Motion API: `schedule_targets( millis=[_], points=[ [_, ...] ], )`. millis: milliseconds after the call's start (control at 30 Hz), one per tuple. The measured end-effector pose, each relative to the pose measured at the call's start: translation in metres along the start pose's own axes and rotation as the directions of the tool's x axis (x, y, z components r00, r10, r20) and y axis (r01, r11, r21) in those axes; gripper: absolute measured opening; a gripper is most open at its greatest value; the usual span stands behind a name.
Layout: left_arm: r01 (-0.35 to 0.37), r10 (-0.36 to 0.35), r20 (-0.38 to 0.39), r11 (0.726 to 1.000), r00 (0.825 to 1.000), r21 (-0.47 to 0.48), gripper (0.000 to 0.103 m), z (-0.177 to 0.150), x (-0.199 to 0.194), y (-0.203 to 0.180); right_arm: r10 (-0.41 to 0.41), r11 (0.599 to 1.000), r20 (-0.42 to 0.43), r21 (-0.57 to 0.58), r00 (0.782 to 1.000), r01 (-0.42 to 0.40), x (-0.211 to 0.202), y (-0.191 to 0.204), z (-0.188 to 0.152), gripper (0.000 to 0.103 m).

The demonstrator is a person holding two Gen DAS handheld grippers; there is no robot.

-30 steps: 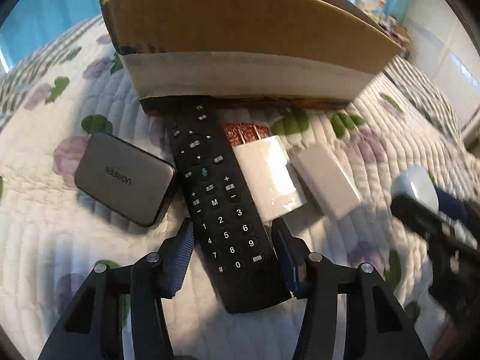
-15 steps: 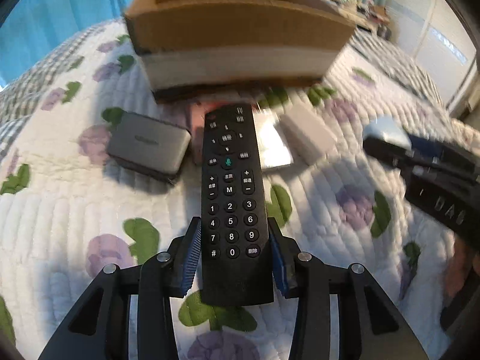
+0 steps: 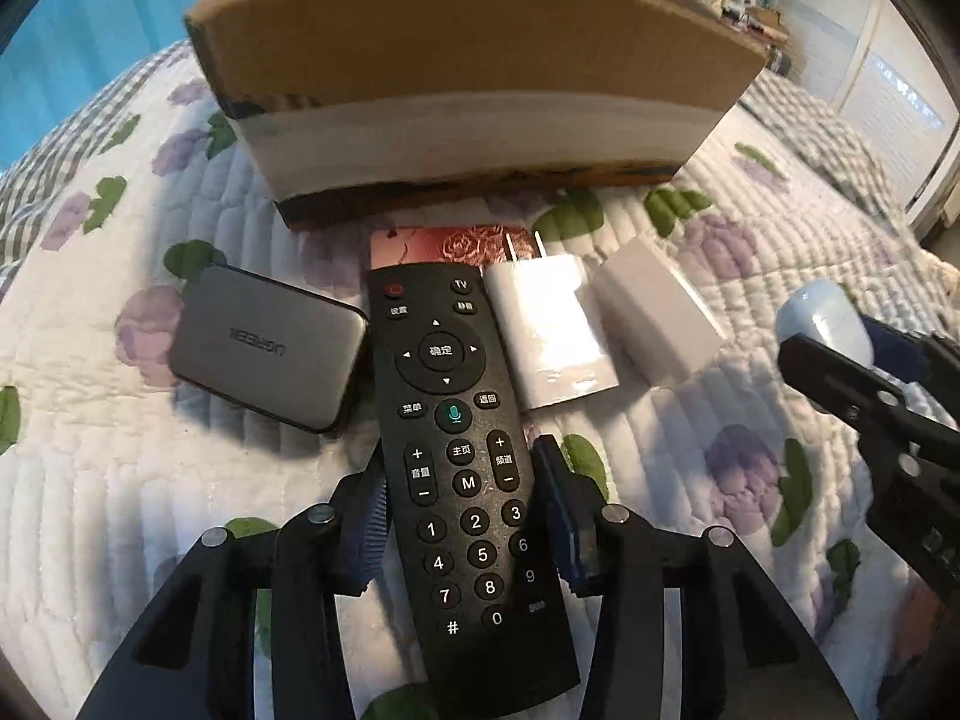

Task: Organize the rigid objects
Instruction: 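Grasp the black TV remote with the left gripper and lift it, then lower the remote into the box with the left gripper while the right drops the earbud case in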

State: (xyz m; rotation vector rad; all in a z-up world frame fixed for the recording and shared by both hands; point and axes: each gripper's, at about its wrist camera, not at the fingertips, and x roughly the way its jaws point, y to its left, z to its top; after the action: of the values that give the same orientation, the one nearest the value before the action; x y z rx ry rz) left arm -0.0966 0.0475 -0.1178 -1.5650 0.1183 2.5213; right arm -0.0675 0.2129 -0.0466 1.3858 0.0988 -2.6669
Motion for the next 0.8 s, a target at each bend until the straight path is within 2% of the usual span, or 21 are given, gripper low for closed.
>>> schedule_targets(
  millis=[200,433,600,667,800],
  points=[
    [0.007,-0.007,0.088,1.000,0.996,-0.001,0.041,0.001,-0.039,0.004,0.020,1.000,0.040,-0.010,0.999,-0.019,-0.018,0.002,0.008,0.050],
    [0.011,-0.018,0.209,0.999,0.978,0.034,0.041,0.033,-0.087,0.002,0.016,0.998,0.127,-0.056,0.992,-0.009,-0.059,0.002,0.041,0.050],
    [0.024,-0.030,0.283,0.999,0.959,0.026,0.041,0.083,-0.112,0.010,0.001,0.996,0.217,-0.086,0.976,0.018,-0.089,0.001,0.090,0.050],
    [0.033,-0.036,0.283,0.999,0.958,0.017,0.041,0.110,-0.109,0.012,0.008,0.997,0.239,-0.082,0.971,0.012,-0.094,0.000,0.108,0.050],
    [-0.018,0.017,0.277,1.000,0.961,0.001,0.041,0.151,-0.090,0.014,0.009,0.997,0.285,-0.082,0.959,0.015,-0.095,0.002,0.142,0.050]
  ],
)
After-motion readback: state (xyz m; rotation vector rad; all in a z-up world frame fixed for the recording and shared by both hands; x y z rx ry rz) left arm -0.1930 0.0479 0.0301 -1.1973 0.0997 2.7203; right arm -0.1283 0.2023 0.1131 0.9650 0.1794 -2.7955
